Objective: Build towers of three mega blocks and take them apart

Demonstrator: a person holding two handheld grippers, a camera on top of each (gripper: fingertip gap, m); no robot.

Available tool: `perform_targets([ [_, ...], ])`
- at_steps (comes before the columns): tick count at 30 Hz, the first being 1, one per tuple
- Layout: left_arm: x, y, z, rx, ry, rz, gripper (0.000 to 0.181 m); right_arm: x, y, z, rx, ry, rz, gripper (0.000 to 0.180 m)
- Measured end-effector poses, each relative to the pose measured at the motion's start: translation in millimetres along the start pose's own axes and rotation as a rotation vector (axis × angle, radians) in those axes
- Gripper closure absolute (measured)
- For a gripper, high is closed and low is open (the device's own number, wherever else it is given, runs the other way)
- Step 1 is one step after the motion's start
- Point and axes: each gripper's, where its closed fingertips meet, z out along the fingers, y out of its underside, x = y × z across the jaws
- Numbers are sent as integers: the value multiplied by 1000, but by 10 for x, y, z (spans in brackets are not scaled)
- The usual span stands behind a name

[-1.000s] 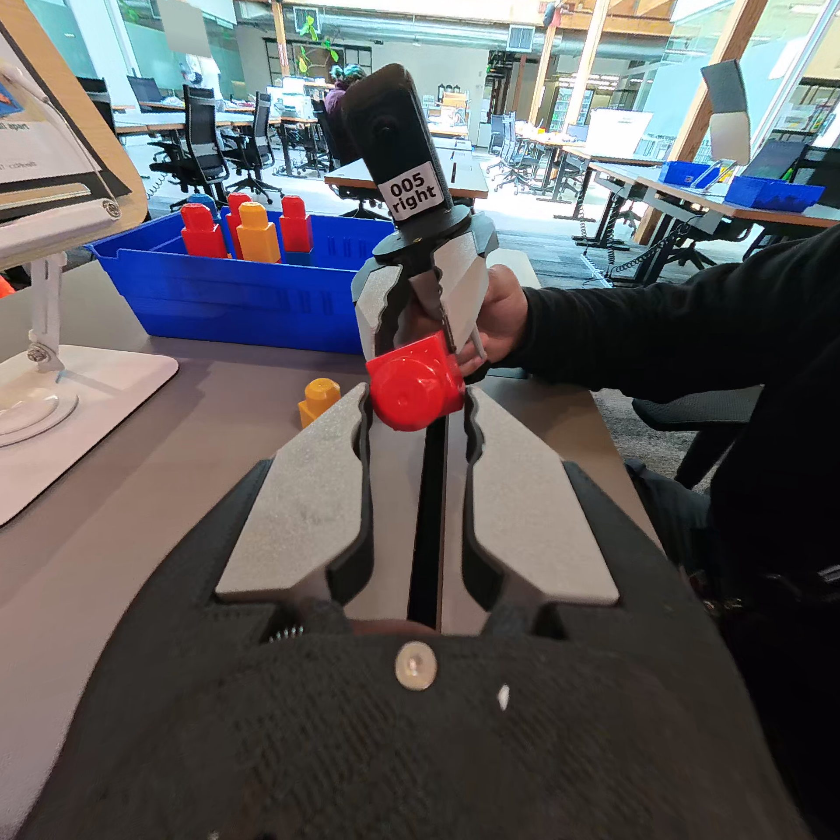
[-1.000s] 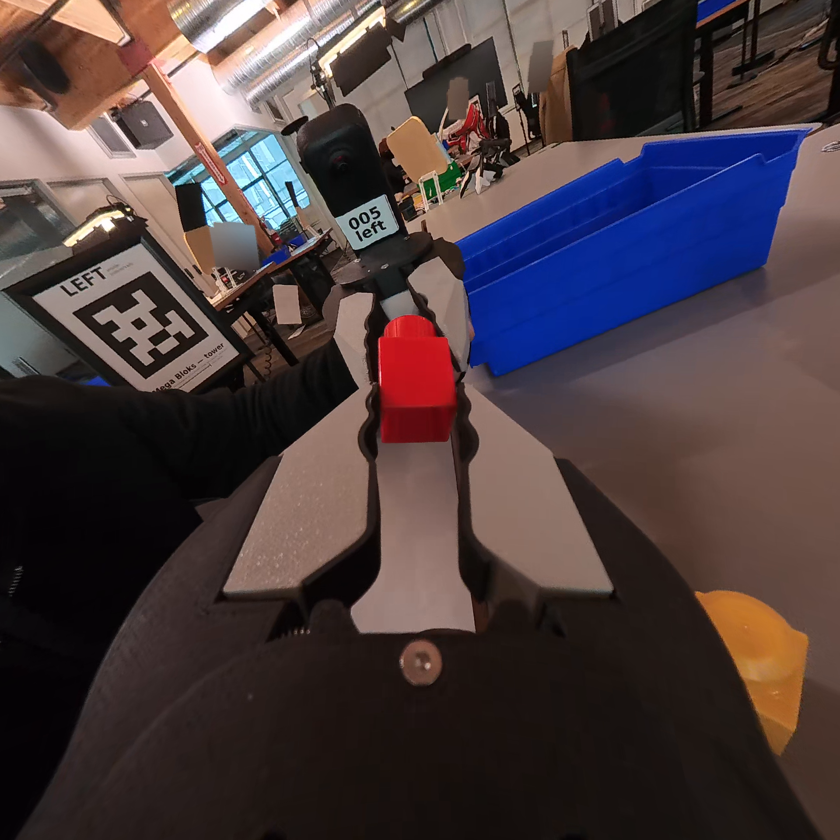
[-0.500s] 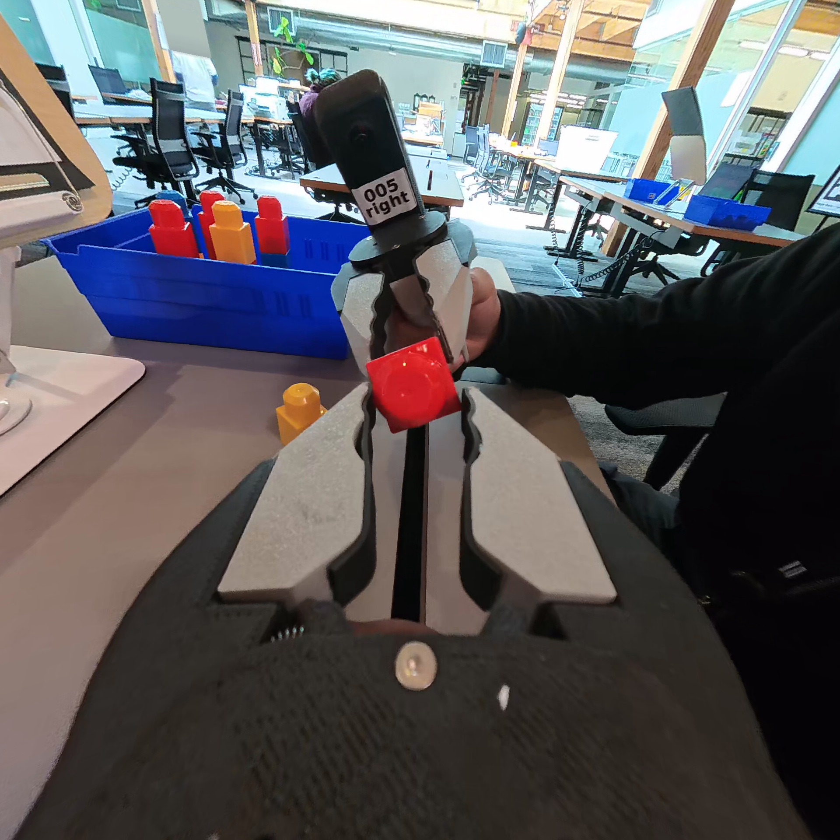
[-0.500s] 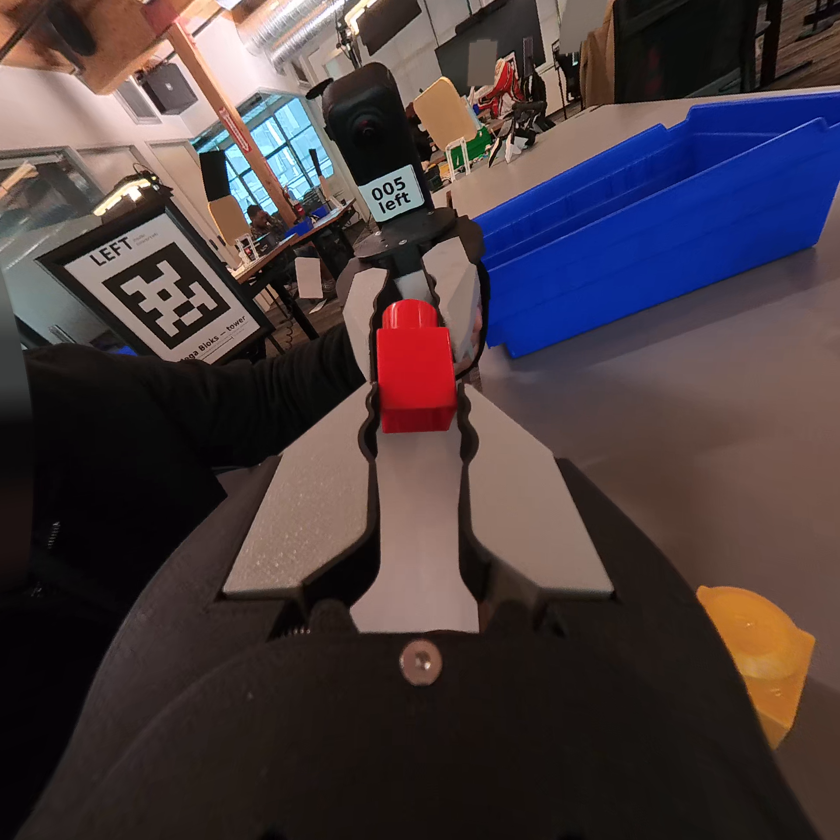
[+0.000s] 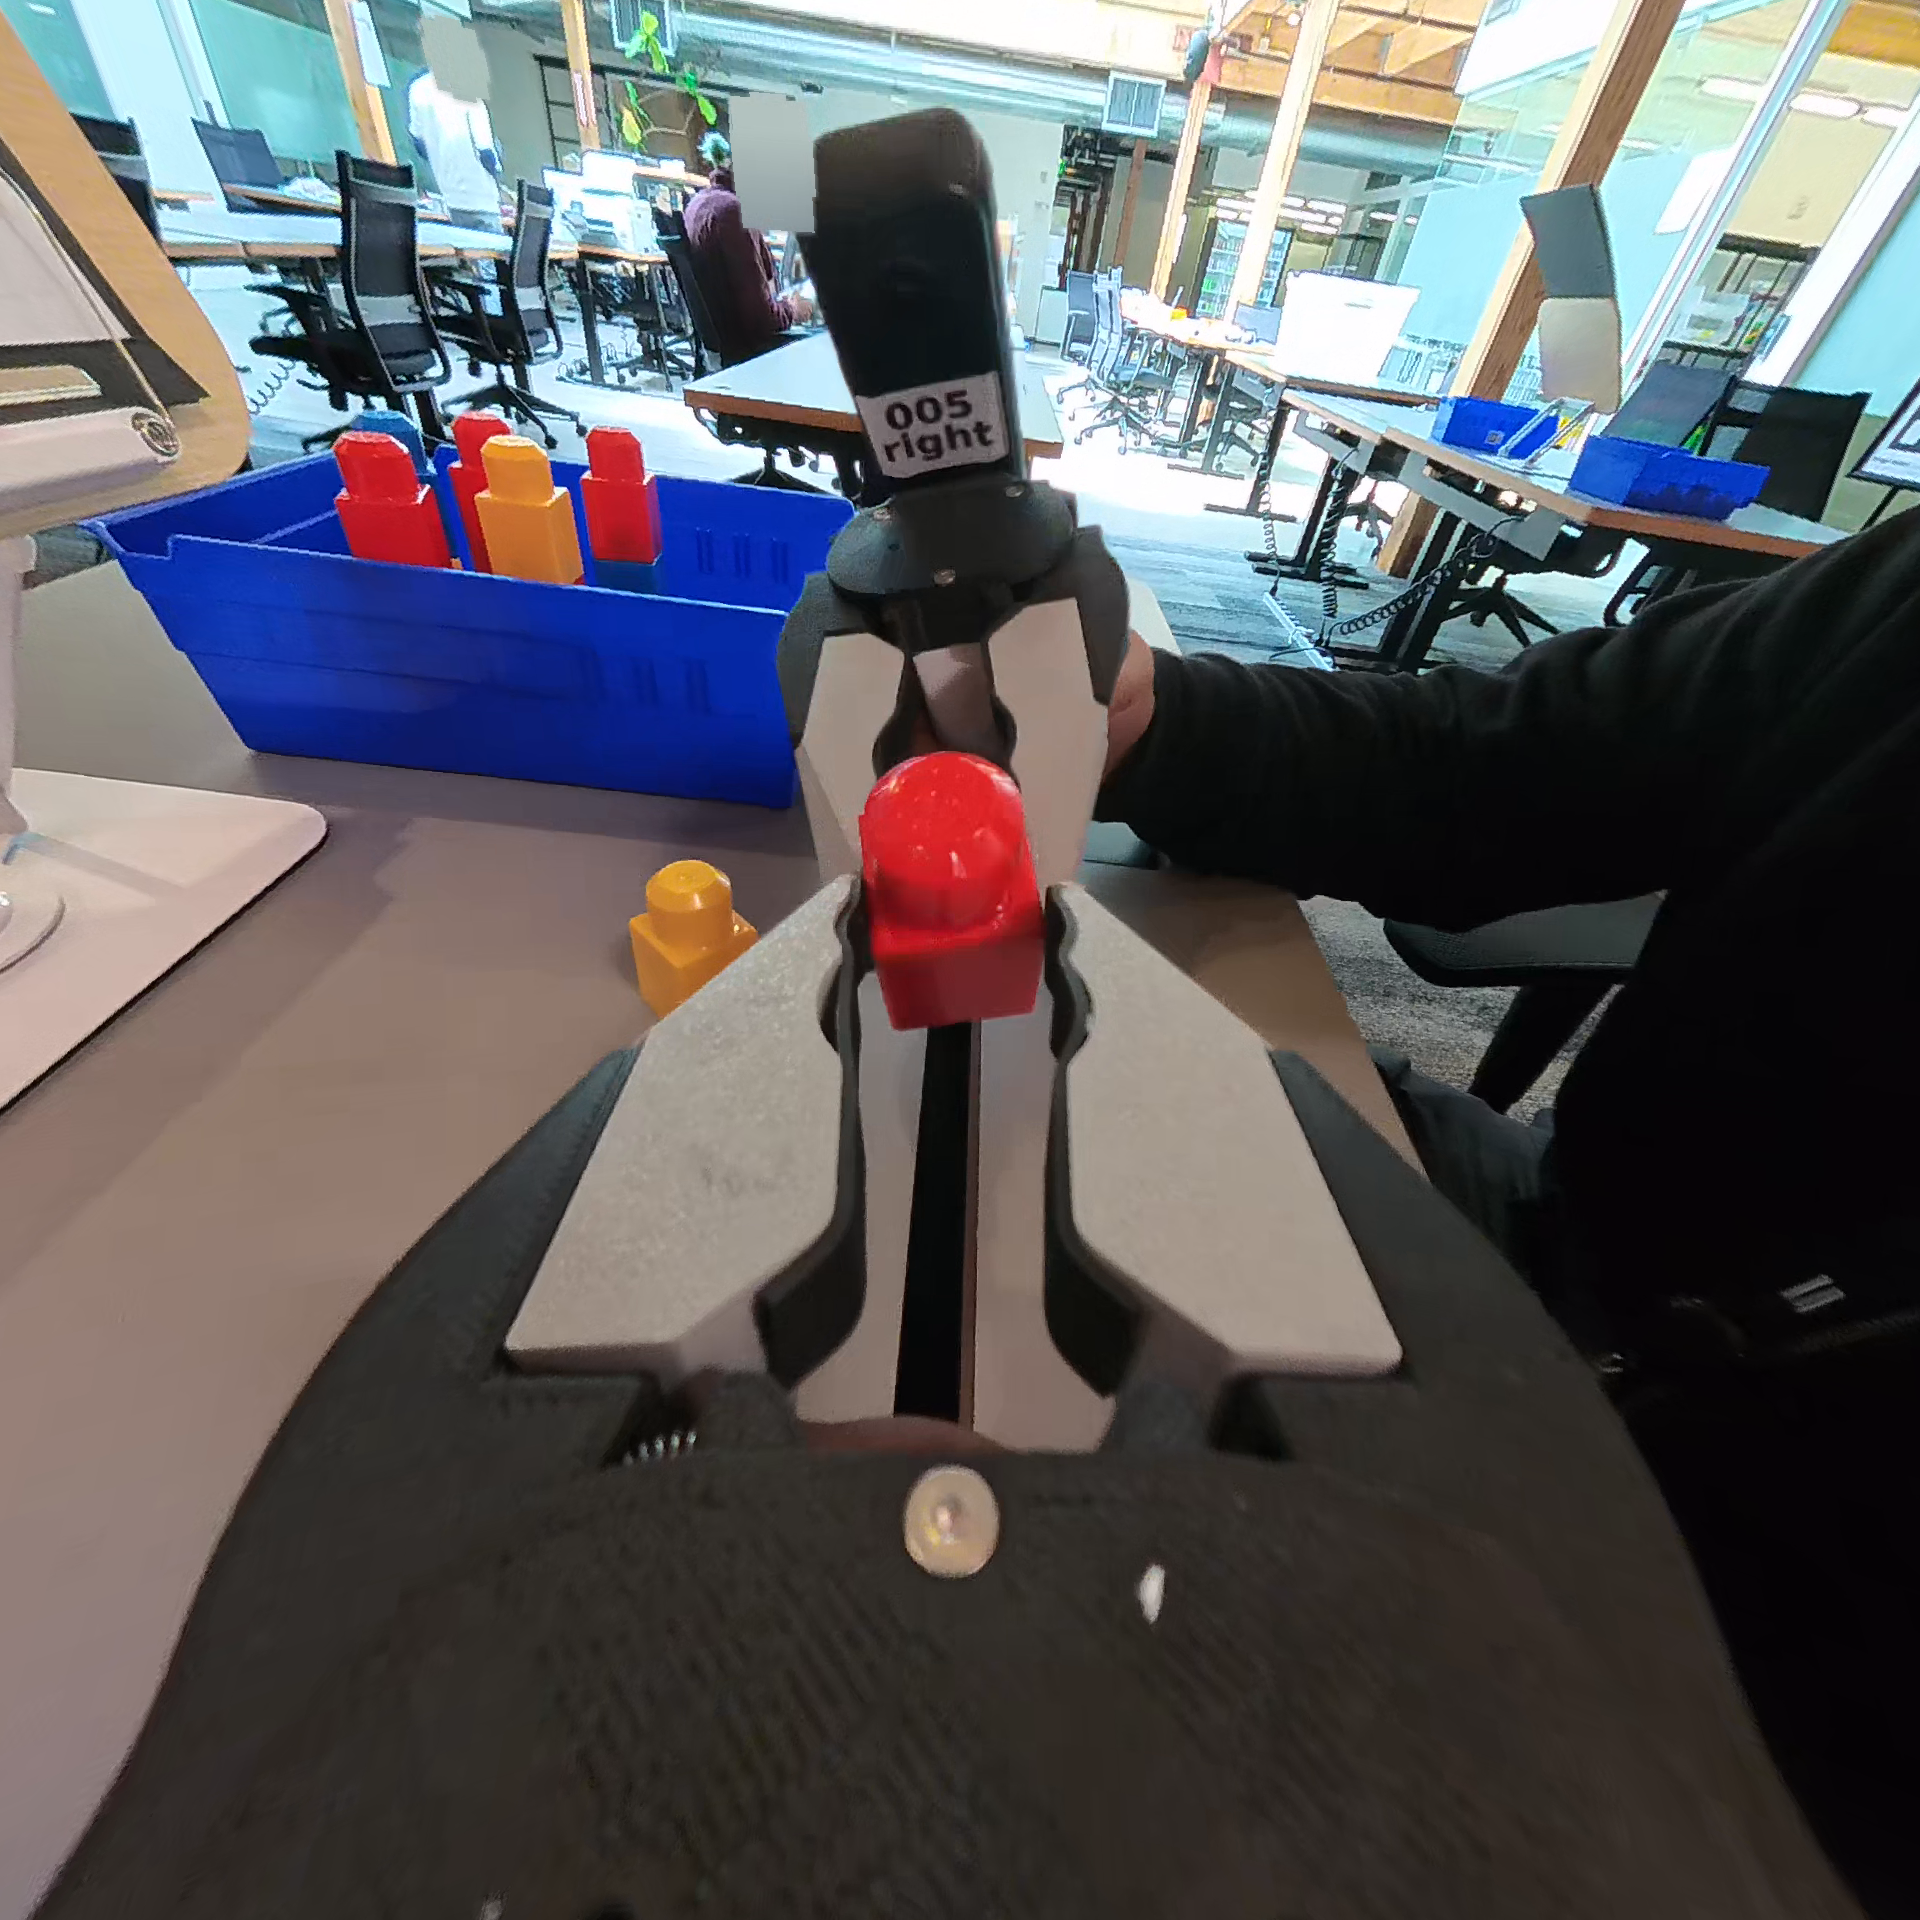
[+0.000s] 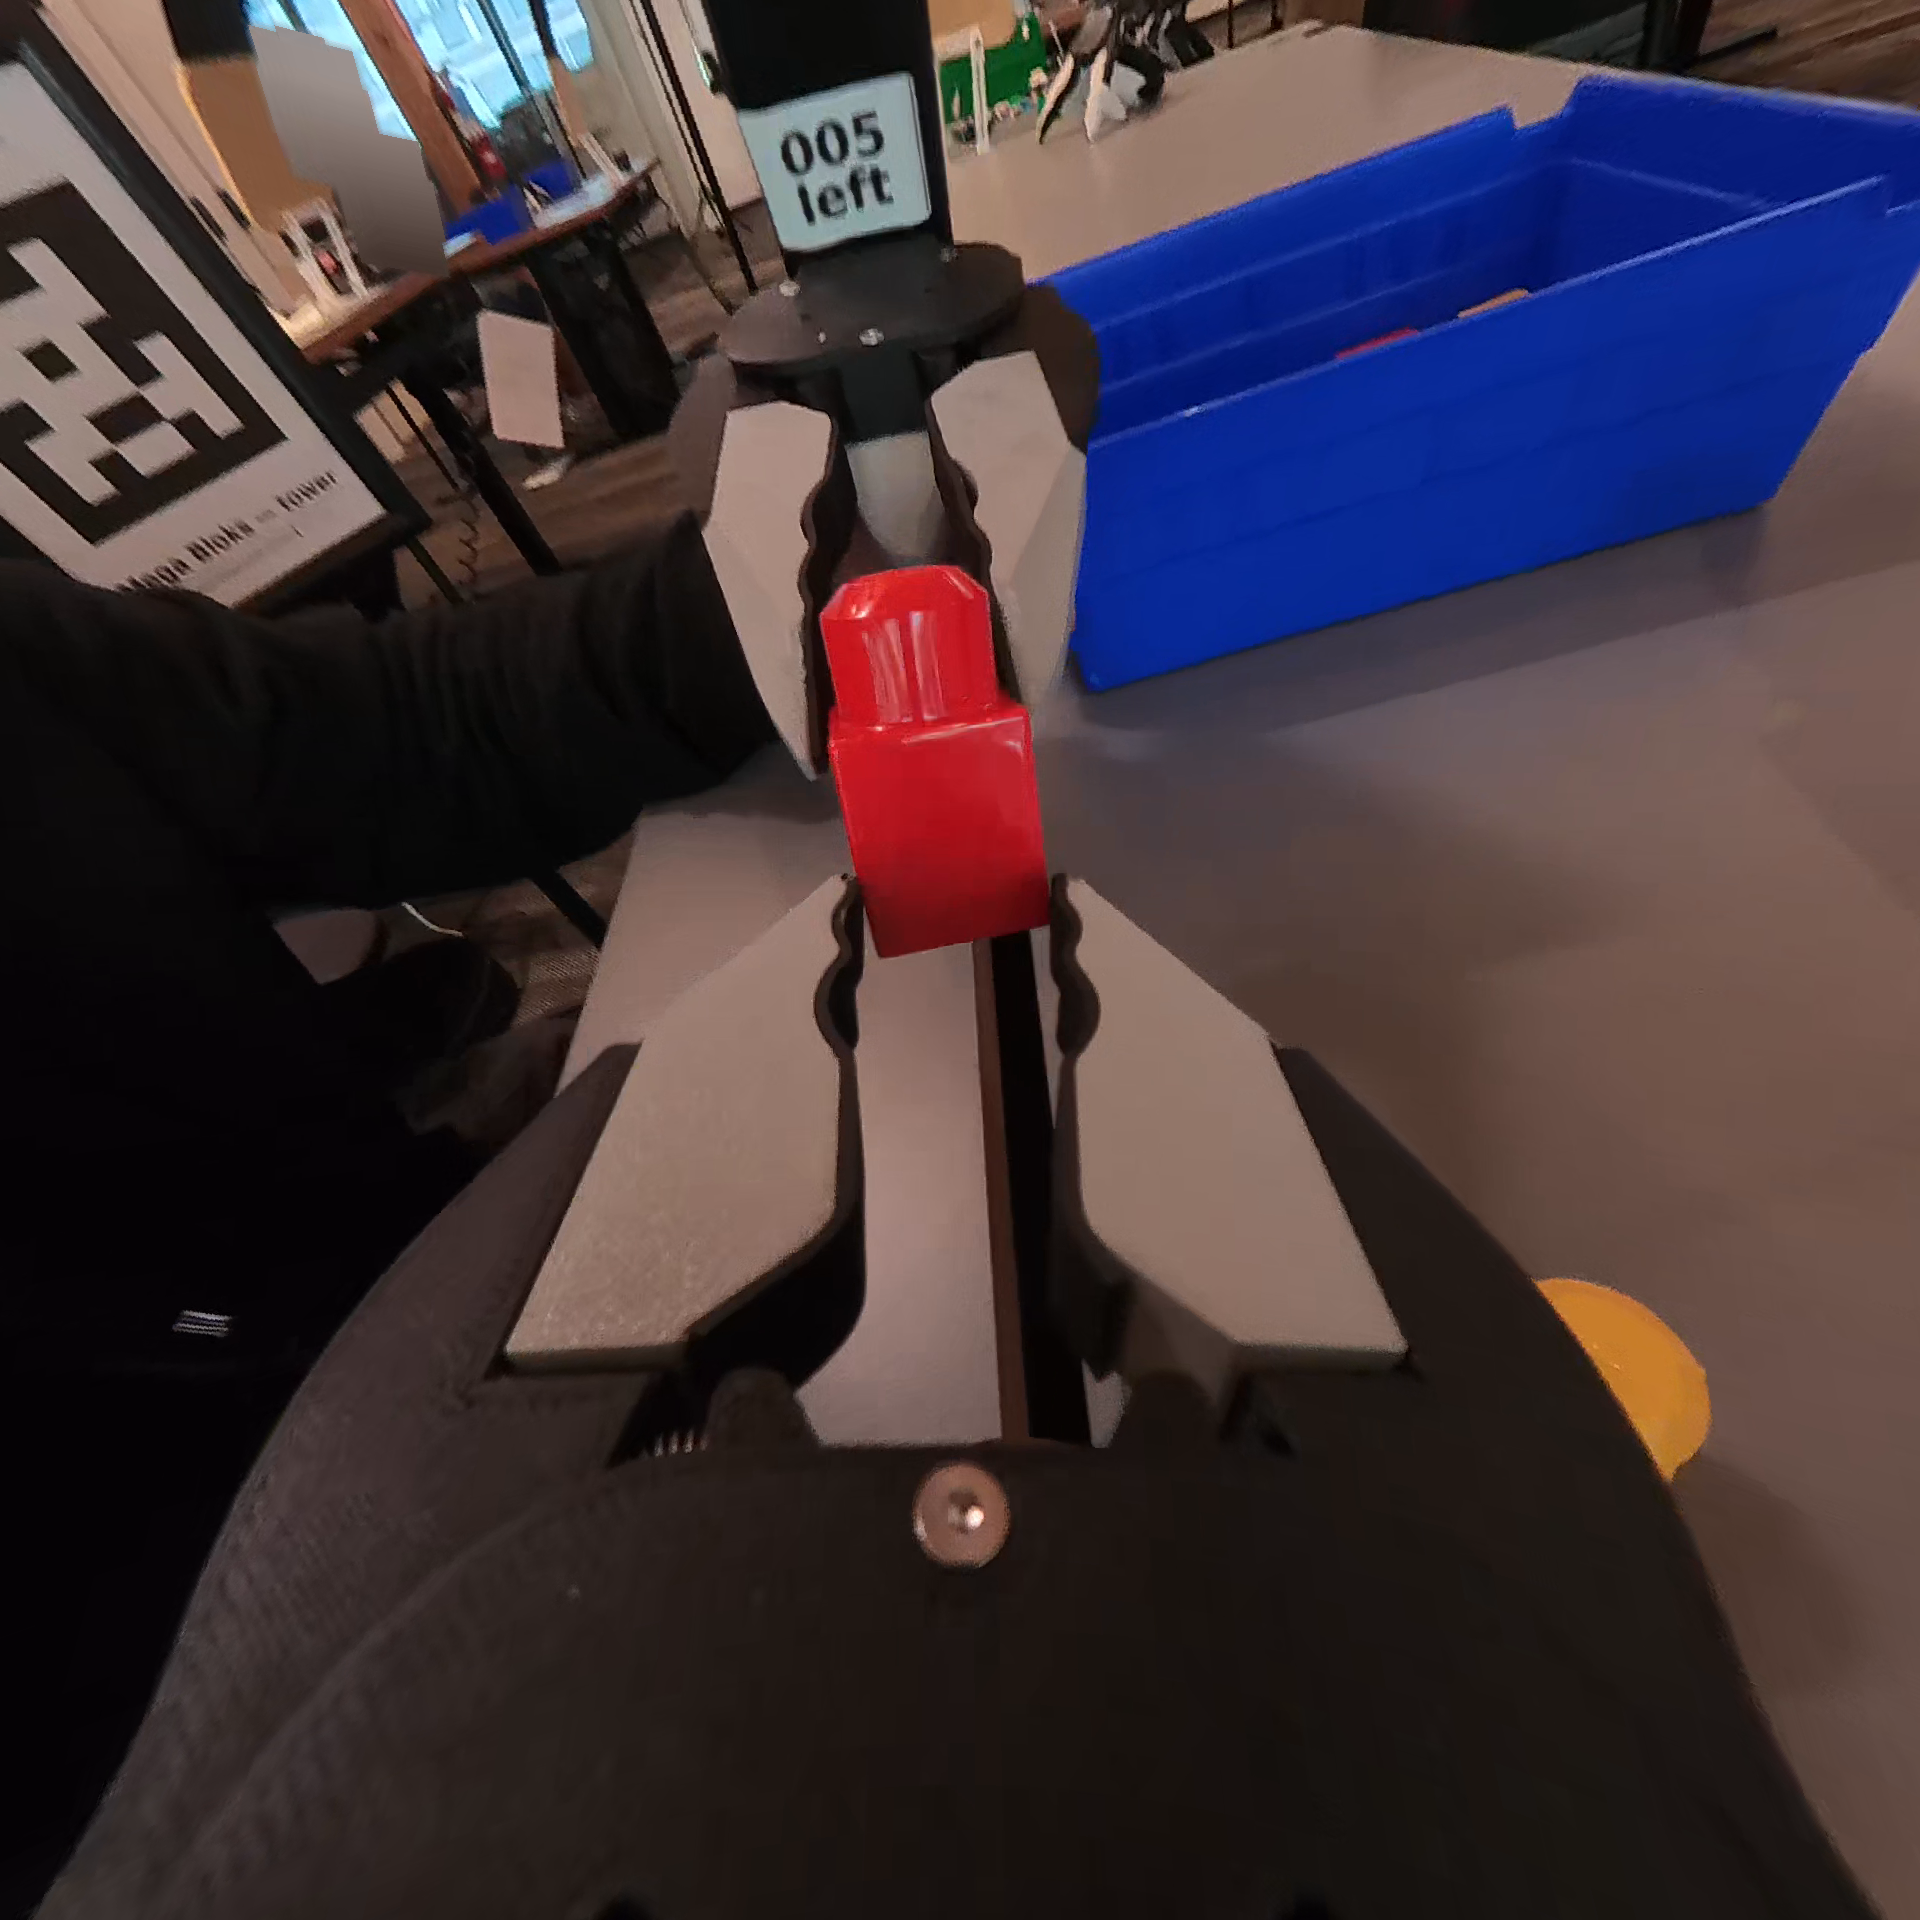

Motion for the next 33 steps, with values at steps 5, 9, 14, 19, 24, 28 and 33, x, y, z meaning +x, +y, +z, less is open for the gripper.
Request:
perform_targets([
  [5, -12, 45, 25, -23, -9, 2, 149, 37, 108, 88, -61, 41, -20, 144],
  [9, -35, 110, 48, -58, -21, 1, 149, 62, 141, 86, -92, 71, -44, 140],
  [14, -3, 153, 62, -69, 10, -9, 149, 36, 39, 35, -34, 55, -44, 138],
  [19, 86, 164, 71, -68, 70, -29, 149, -76, -5, 60, -9, 22, -109, 148],
  [24, 61, 174, 78, -57, 69, -43, 149, -47, 9, 78, -25, 52, -115, 148],
  [28, 12, 164, 76, -36, 55, -64, 149, -9, 9, 58, -31, 66, -88, 148],
  [33, -77, 116, 11, -5, 9, -59, 148, 119, -162, -154, 49, 133, -72, 148],
])
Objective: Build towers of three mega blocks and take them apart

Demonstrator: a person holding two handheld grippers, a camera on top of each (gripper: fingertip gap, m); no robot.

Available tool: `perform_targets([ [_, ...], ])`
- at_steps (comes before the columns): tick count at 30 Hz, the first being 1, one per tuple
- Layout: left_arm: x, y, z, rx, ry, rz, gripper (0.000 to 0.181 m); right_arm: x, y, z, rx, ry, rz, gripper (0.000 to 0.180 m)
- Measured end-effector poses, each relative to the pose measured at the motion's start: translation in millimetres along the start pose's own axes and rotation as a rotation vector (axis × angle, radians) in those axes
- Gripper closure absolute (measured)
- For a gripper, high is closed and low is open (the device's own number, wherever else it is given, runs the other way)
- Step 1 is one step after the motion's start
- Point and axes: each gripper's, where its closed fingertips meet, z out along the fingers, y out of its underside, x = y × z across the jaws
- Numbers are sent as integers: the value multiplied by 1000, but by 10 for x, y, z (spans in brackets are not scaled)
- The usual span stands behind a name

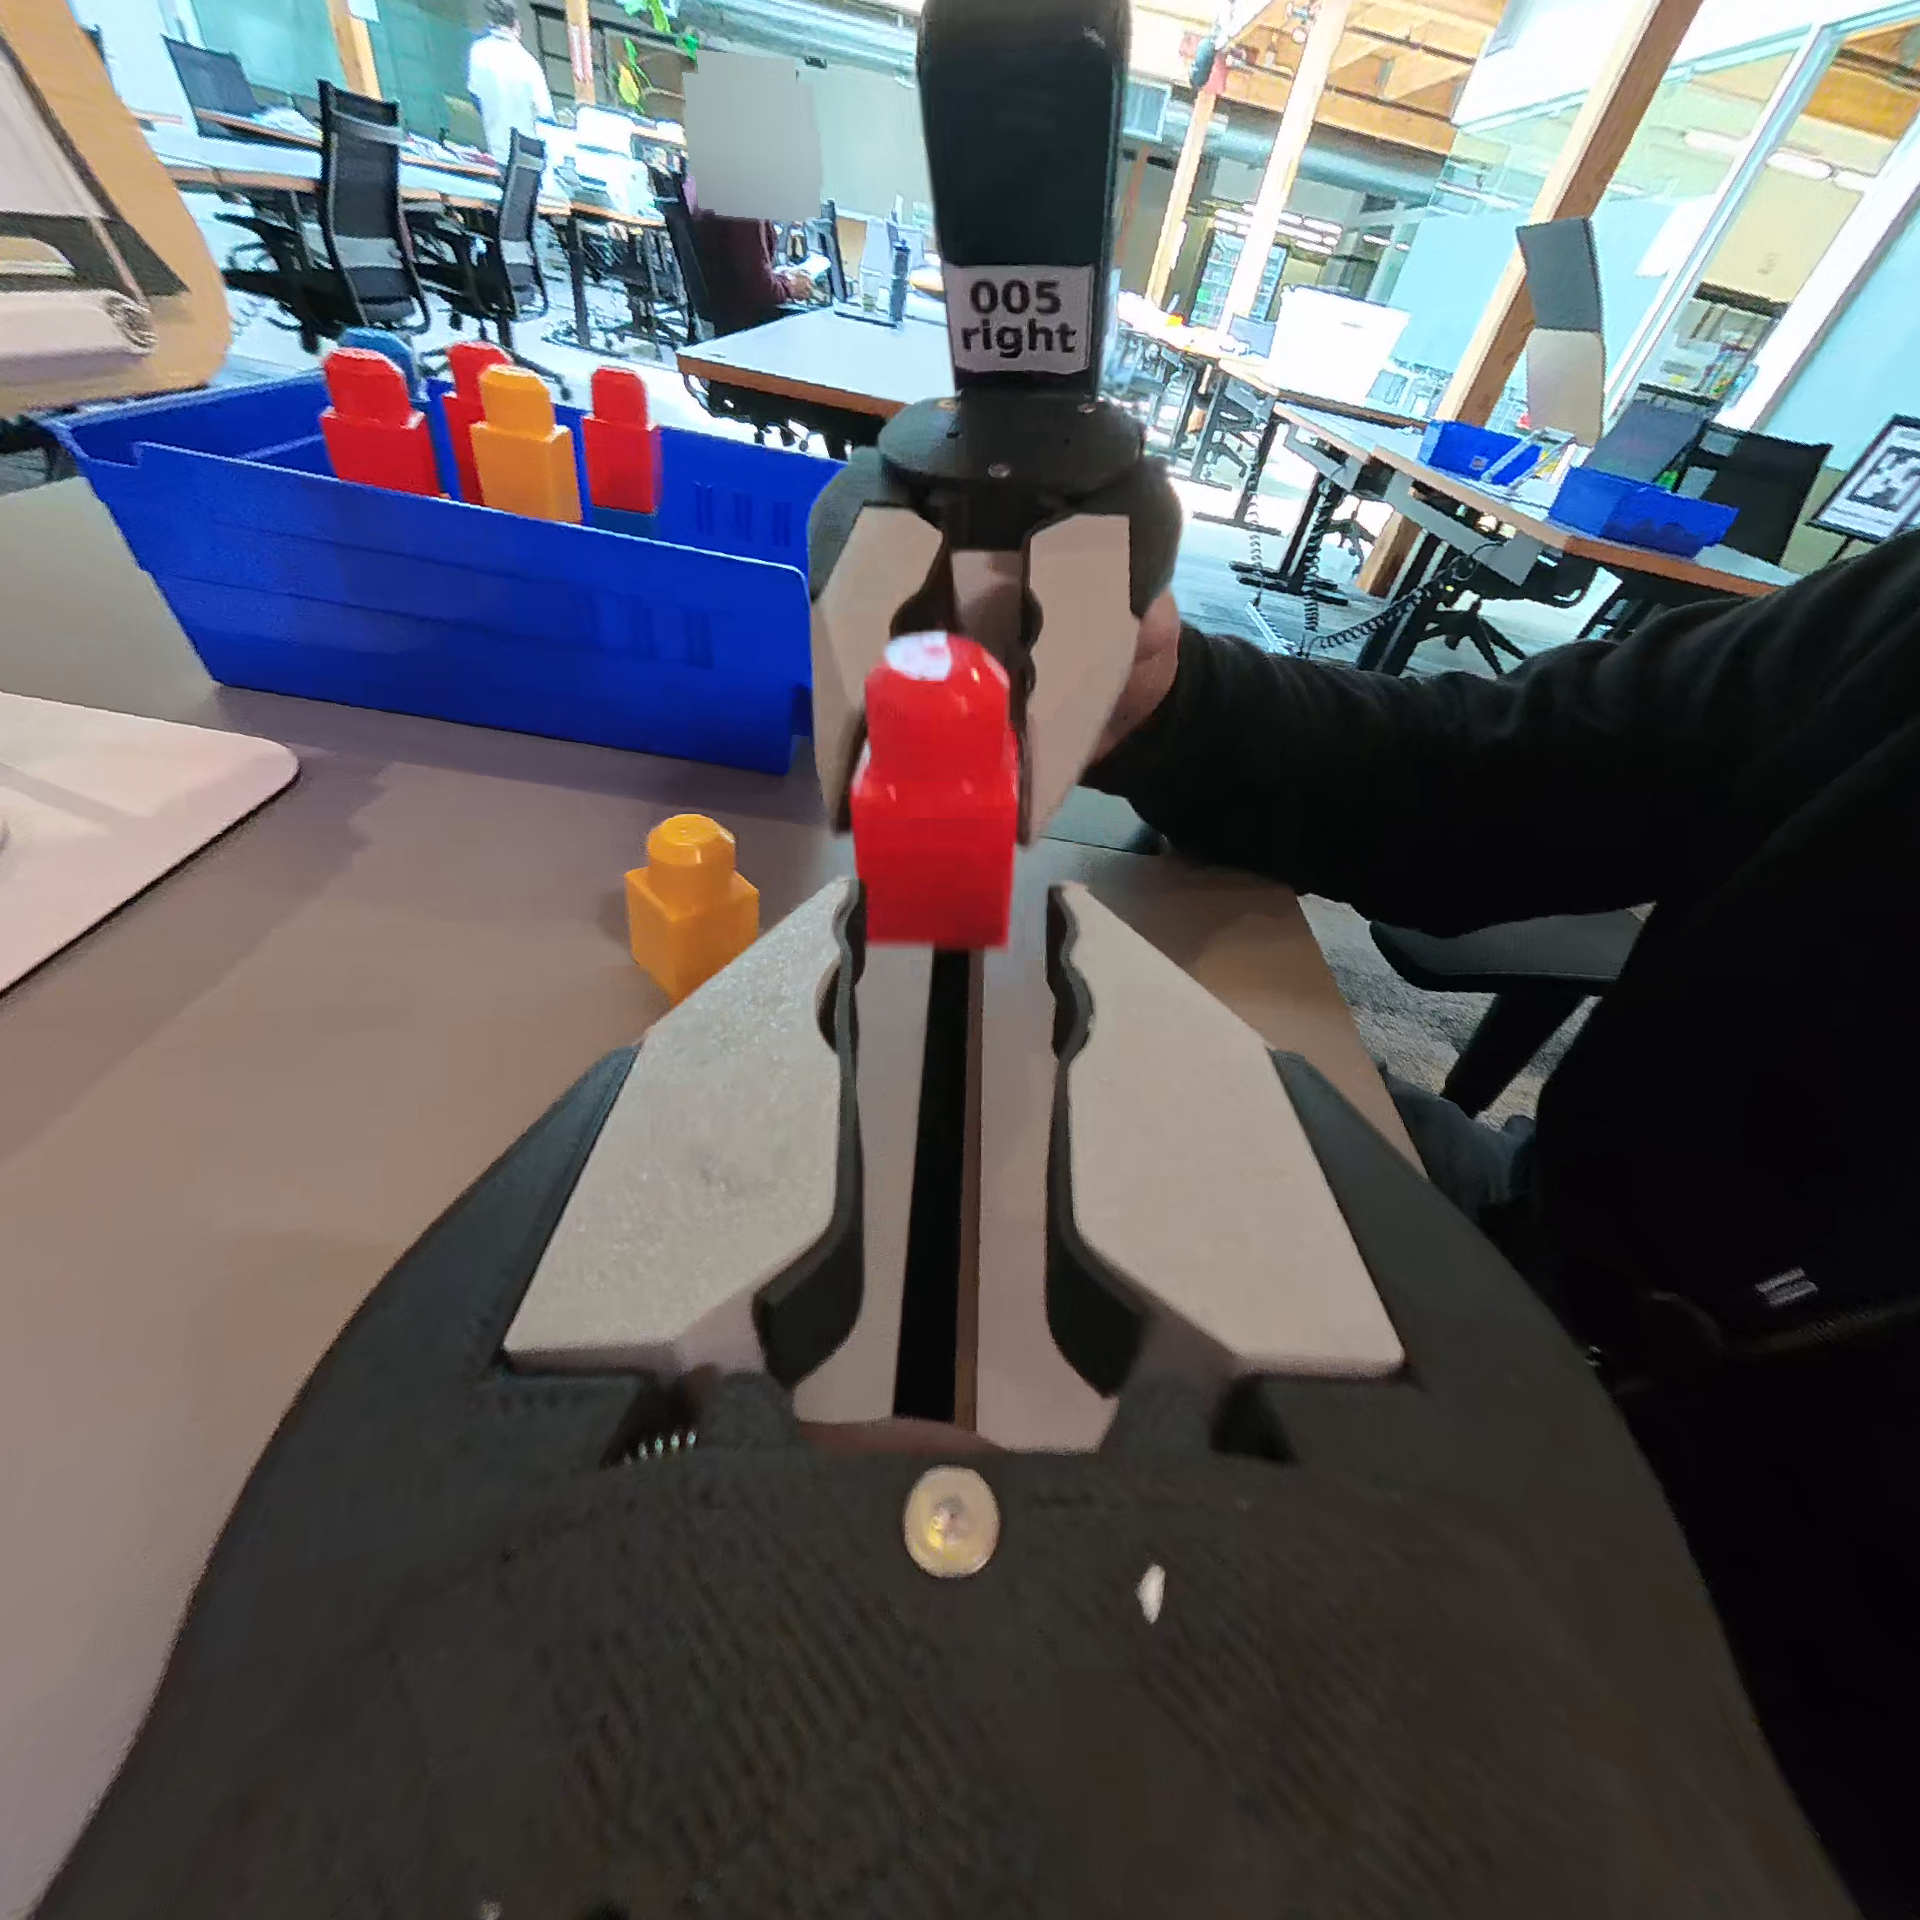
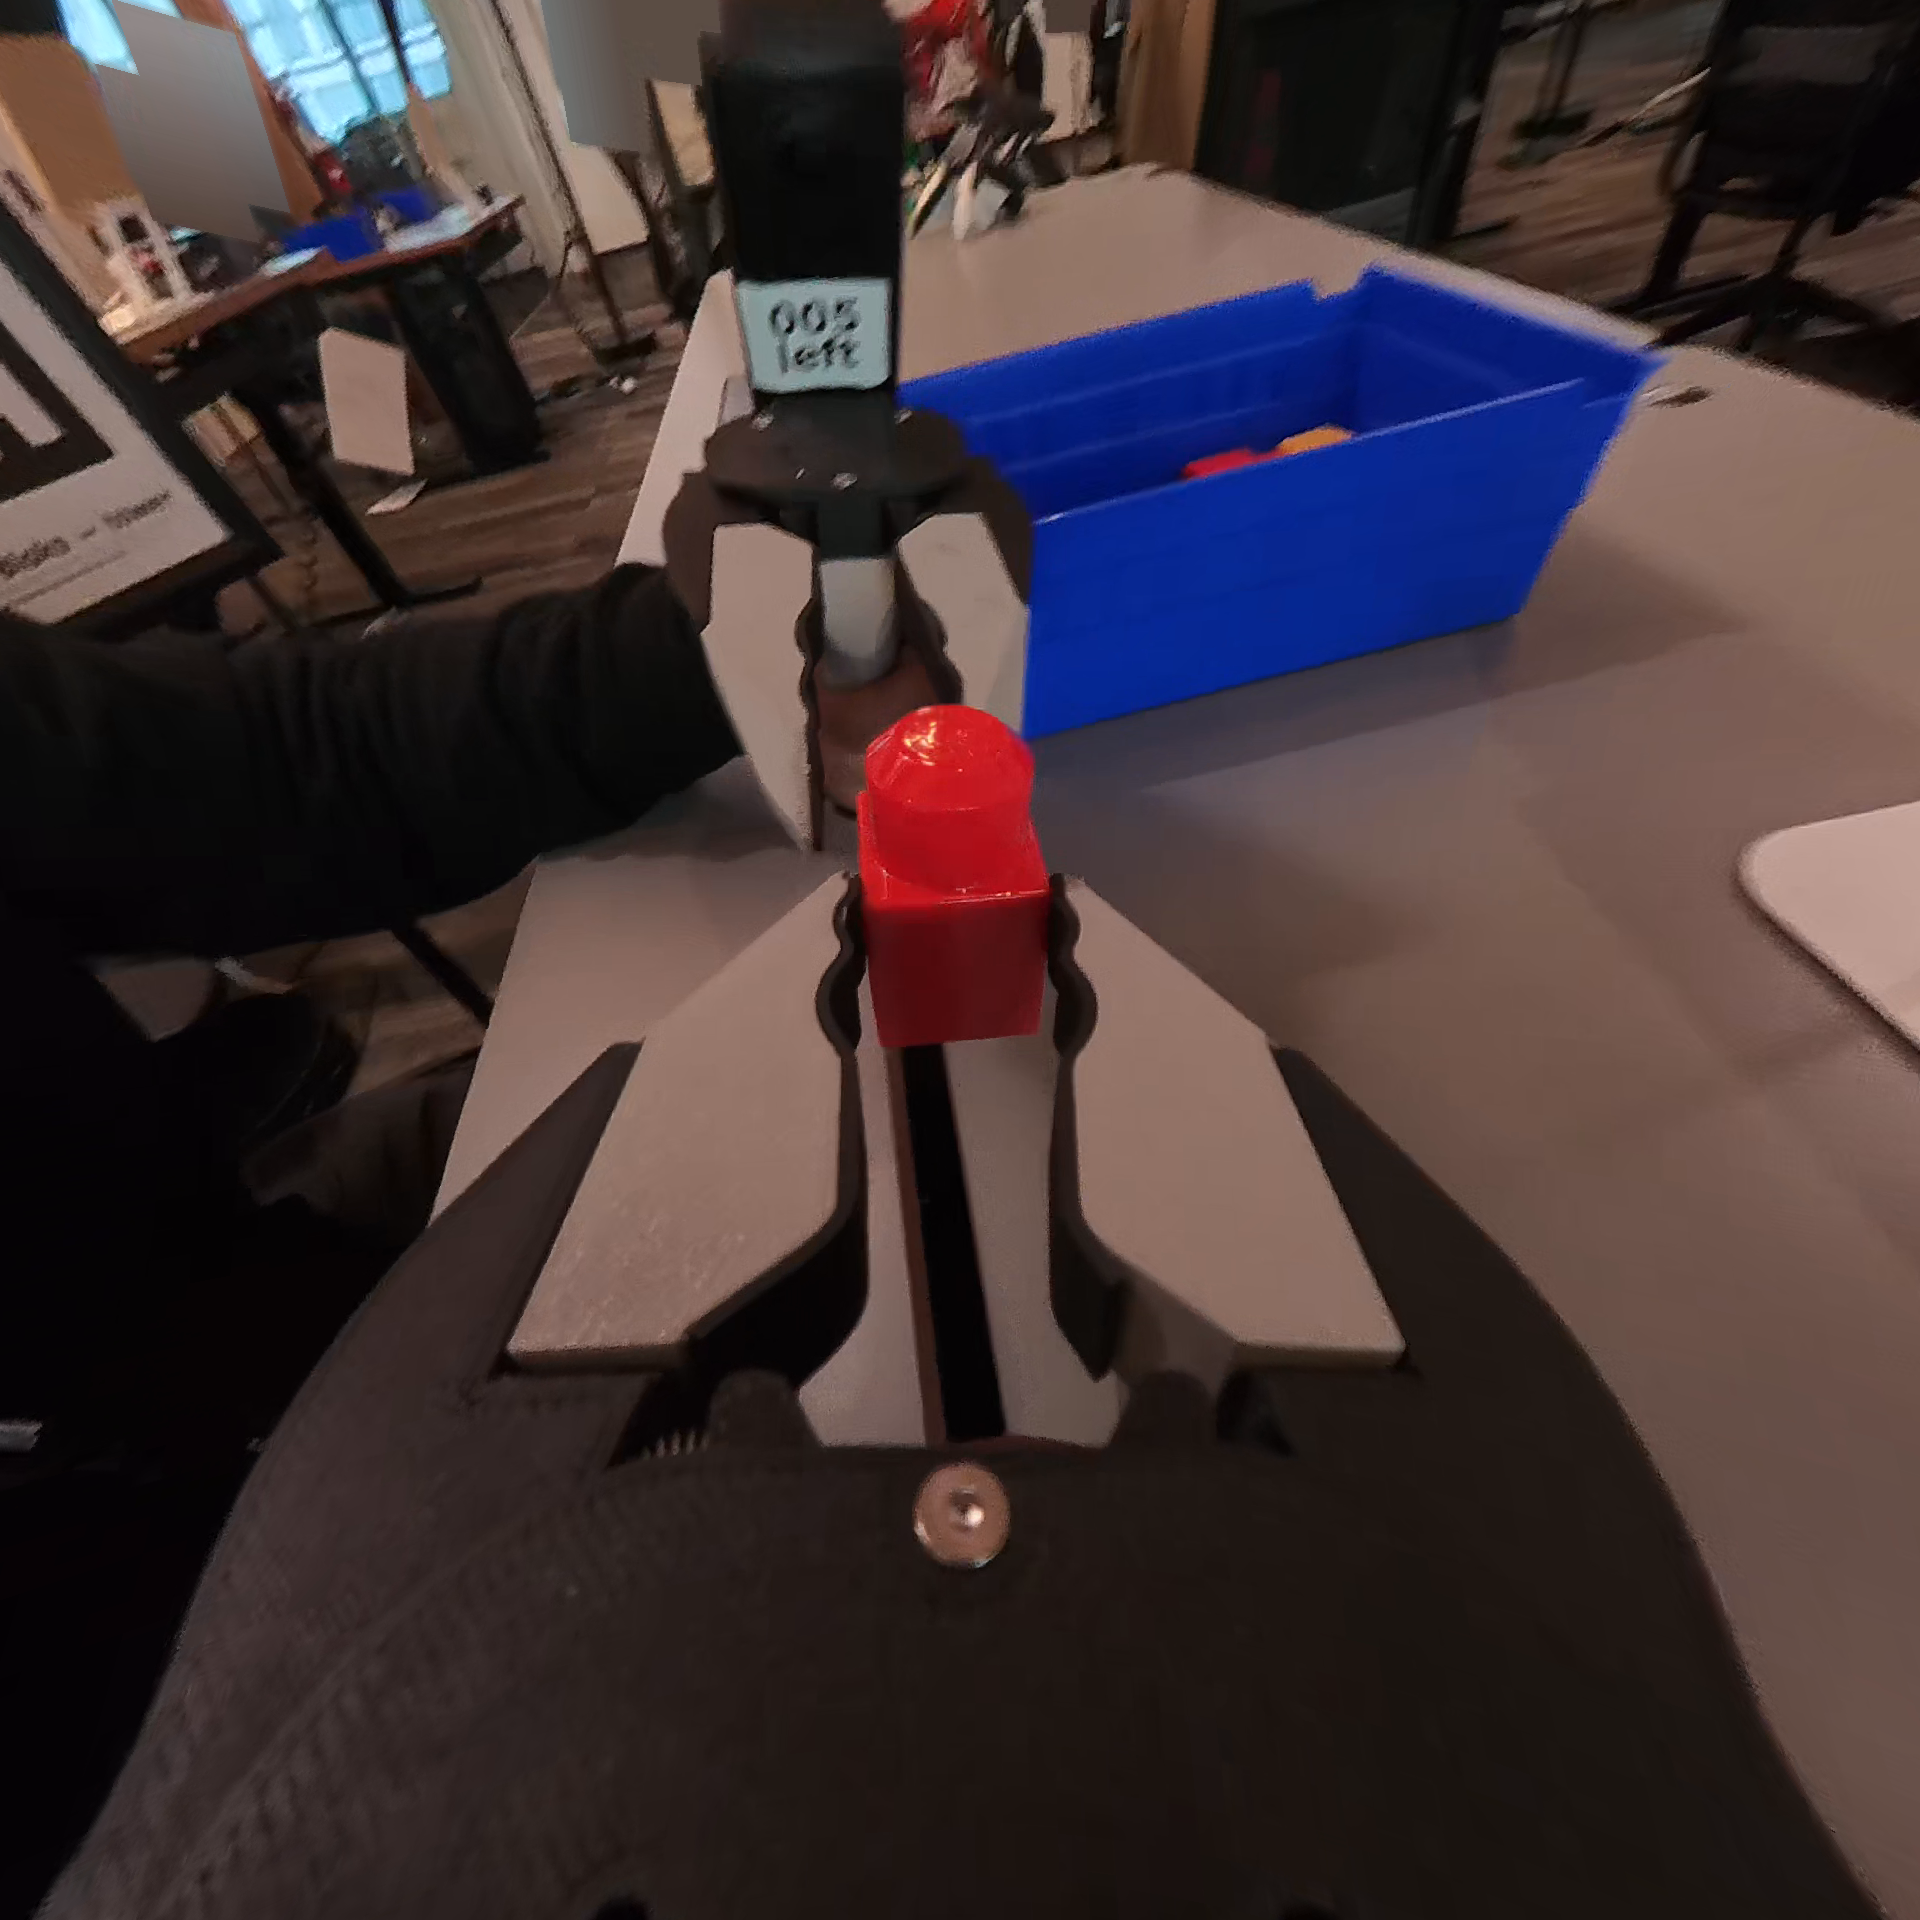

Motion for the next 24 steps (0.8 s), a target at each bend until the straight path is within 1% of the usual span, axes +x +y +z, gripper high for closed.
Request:
perform_targets([
  [5, -189, 38, -37, -15, -107, 12, 148, 481, -203, -410, 118, 252, 10, 148],
  [7, -228, 100, 13, -54, -142, 5, 147, 578, -236, -508, 154, 285, 41, 148],
  [9, -242, 215, 100, -132, -167, 21, 146, 659, -207, -547, 156, 303, 79, 148],
  [12, -448, 387, 240, -263, -328, 97, 146, 786, -92, -557, 102, 357, 101, 148],
  [14, -424, 440, 422, -291, -327, 75, 144, 827, -36, -549, 71, 380, 105, 148],
  [16, -378, 533, 623, -337, -311, 26, 138, 823, -33, -534, 71, 382, 100, 148],
  [17, -437, 582, 690, -367, -351, 17, 132, 818, -33, -526, 72, 379, 99, 148],
  [18, -553, 612, 727, -387, -427, 16, 125, 820, -30, -523, 72, 380, 98, 148],
  [19, -674, 623, 749, -397, -506, 12, 122, 827, -26, -525, 71, 385, 96, 148],
  [20, -736, 624, 795, -395, -542, -1, 121, 836, -27, -535, 71, 390, 93, 148],
  [22, -781, 631, 929, -378, -554, -41, 113, 845, -49, -565, 86, 395, 95, 148],
  [24, -851, 695, 1019, -399, -590, -78, 108, 857, -76, -603, 107, 398, 102, 148],
])
